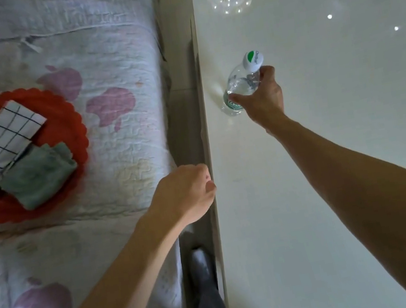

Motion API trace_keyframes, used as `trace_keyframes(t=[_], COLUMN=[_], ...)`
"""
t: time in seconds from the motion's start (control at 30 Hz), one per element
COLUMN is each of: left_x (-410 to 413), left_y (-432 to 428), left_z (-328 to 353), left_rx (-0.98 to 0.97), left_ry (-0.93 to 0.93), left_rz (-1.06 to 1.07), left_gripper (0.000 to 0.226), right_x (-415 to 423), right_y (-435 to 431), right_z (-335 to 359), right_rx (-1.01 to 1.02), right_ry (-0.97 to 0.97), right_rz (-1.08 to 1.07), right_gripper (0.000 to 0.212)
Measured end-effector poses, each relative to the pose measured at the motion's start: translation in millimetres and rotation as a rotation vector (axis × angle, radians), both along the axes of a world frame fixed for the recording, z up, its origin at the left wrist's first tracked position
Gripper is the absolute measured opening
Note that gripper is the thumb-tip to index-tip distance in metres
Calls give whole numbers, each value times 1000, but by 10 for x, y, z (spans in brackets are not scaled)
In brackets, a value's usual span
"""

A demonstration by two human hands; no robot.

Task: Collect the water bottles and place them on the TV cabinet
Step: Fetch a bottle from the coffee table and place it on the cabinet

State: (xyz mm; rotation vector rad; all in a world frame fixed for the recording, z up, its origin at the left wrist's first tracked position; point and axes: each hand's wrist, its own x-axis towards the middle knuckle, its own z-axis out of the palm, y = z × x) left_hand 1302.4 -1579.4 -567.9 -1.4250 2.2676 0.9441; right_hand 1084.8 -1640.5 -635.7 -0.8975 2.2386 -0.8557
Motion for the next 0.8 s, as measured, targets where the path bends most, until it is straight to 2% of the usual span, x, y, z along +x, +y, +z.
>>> trace_keyframes(t=[0.1, 0.3, 0.47, 0.67, 0.8], left_x=[62, 150, 171, 81, -35], left_y=[-53, 82, 337, 848, 1228], left_z=[111, 511, 945, 1445, 1683], left_rx=[-12, 128, 419, 642, 715], left_ry=[26, 180, 458, 672, 788], left_rz=[52, 171, 637, 876, 997], left_gripper=[21, 20, 18, 21, 19], right_x=[72, 161, 266, 497, 569], right_y=[178, 774, 1350, 1994, 2391], right_z=[167, 930, 1793, 2766, 3221], right_rx=[25, 43, 59, 29, -27], right_ry=[16, 78, 59, 84, 70], right_rz=[24, 211, 246, 250, 258], right_gripper=[75, 74, 74, 76, 76])
